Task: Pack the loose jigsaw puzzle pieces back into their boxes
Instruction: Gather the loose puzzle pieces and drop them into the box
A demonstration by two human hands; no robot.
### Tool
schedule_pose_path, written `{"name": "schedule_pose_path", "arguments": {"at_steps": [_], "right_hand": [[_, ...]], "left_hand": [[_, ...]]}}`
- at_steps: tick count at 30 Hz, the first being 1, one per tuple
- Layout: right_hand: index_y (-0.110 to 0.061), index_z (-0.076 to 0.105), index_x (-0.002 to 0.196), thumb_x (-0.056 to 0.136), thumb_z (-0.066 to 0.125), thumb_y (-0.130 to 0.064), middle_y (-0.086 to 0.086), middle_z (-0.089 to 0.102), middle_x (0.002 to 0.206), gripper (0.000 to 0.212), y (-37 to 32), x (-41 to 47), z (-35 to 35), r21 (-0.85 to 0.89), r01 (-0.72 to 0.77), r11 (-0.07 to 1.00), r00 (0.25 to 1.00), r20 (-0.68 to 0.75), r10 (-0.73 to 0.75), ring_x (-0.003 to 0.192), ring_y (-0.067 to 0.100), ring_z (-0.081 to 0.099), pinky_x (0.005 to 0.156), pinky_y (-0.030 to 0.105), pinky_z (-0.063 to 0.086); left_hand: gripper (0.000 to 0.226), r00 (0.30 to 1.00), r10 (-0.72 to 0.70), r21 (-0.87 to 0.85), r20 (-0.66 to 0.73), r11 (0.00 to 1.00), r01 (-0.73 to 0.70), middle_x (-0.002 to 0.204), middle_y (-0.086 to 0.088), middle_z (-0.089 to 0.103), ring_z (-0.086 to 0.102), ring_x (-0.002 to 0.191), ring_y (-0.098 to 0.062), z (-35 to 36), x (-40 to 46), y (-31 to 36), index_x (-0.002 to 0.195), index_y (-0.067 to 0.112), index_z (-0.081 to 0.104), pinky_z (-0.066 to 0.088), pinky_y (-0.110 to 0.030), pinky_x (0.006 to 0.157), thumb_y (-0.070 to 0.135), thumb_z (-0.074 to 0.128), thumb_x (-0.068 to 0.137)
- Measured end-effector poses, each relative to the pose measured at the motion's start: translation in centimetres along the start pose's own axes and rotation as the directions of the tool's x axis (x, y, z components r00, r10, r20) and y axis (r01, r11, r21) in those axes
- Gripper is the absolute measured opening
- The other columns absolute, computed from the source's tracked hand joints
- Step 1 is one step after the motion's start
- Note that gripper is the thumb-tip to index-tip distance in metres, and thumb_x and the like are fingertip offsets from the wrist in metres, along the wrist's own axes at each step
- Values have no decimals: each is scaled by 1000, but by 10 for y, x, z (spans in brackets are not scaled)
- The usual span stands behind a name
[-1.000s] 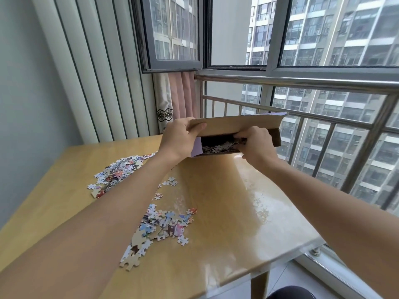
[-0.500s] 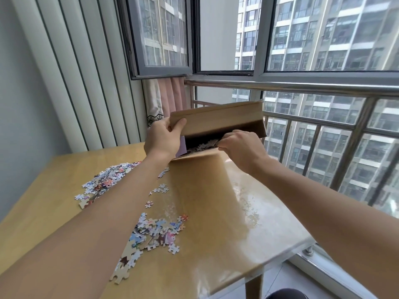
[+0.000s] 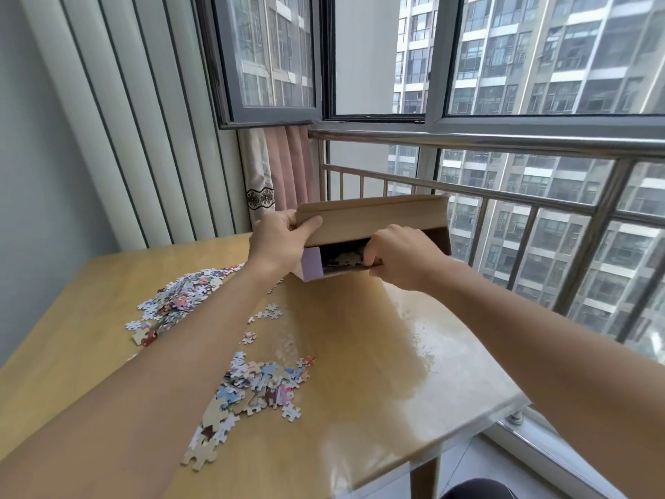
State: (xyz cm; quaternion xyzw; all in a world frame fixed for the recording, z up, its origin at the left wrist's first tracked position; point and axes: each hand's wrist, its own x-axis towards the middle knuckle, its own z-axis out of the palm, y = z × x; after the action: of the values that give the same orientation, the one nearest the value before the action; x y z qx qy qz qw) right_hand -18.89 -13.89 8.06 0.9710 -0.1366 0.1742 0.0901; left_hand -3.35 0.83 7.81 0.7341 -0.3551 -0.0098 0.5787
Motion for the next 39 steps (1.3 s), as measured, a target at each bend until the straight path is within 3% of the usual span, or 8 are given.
{"name": "schedule_pose_path", "arguments": {"at_steps": [4, 9, 14, 17, 23, 28, 34, 39], "right_hand": [[-25, 81, 90, 81, 76, -12, -16, 70, 76, 17, -19, 2, -19, 350, 48, 935, 988, 119, -95, 71, 4, 67, 65, 14, 53], [-20, 80, 96, 87, 70, -10, -5, 73, 86, 17, -37, 22, -21, 404, 30, 914, 998, 46, -53, 77, 8, 67, 64, 12, 48], [-17, 81, 93, 84, 67, -4, -1, 76, 82, 21, -62, 46, 9, 462, -46, 885, 996, 86, 7, 73, 14, 71, 74, 38, 61], [-13, 77, 98, 87, 62, -1, 6, 76, 88, 22, -83, 67, 35, 519, -104, 849, 976, 215, -12, 78, 25, 73, 73, 40, 62], [-5, 47, 144, 95, 55, -3, 16, 57, 133, 50, -126, 130, 91, 517, -282, 809, 884, 467, 9, 121, 30, 58, 84, 29, 50], [-4, 40, 146, 101, 55, -30, 16, 56, 136, 54, -154, 177, 135, 450, -429, 783, 804, 585, 105, 114, 26, 61, 93, 35, 53], [-8, 65, 95, 101, 46, -47, 8, 64, 90, 44, -184, 197, 195, 385, -458, 801, 804, 564, 189, 80, 21, 63, 68, 28, 51], [-17, 44, 61, 94, 57, -30, 2, 46, 61, 38, -179, 244, 186, 524, -451, 722, 881, 392, 266, 53, 18, 42, 50, 23, 35]], "left_hand": [[33, 971, -152, 35, 185, 988, 148, 72, -4, 71, 66, 60, -21, 1, -14, -10, 87, 8, 77, 62, -47, 74, 41, 75, 86], [28, 871, -258, 108, 418, 966, 234, 97, -10, 75, 72, 93, -25, 1, -32, -28, 89, 6, 76, 61, -41, 81, 34, 71, 91], [37, 760, -251, 311, 600, 948, 68, 68, 8, 59, 53, 74, -17, -6, -48, -59, 69, 18, 73, 44, -31, 77, 51, 72, 85], [17, 684, -220, 246, 696, 967, 60, 99, 15, 74, 66, 100, -8, -36, -47, -70, 99, 28, 77, 49, -29, 92, 38, 76, 85], [25, 957, -256, 346, 137, 917, 196, 109, 9, 71, 64, 106, -11, -127, -10, -132, 109, 27, 72, 52, -31, 88, 41, 72, 88], [53, 966, -246, 505, -82, 825, 253, 142, -4, 56, 53, 128, -25, -161, 17, -189, 137, 23, 57, 41, -33, 101, 50, 61, 93], [83, 885, -442, 591, -148, 678, 437, 165, -5, 16, 13, 152, -29, -175, 38, -253, 157, 22, 19, 17, -48, 122, 69, 42, 93], [73, 874, -472, 361, -119, 799, 481, 162, 0, 28, 30, 147, -25, -183, 46, -266, 156, 24, 26, 27, -39, 116, 63, 42, 96]]}}
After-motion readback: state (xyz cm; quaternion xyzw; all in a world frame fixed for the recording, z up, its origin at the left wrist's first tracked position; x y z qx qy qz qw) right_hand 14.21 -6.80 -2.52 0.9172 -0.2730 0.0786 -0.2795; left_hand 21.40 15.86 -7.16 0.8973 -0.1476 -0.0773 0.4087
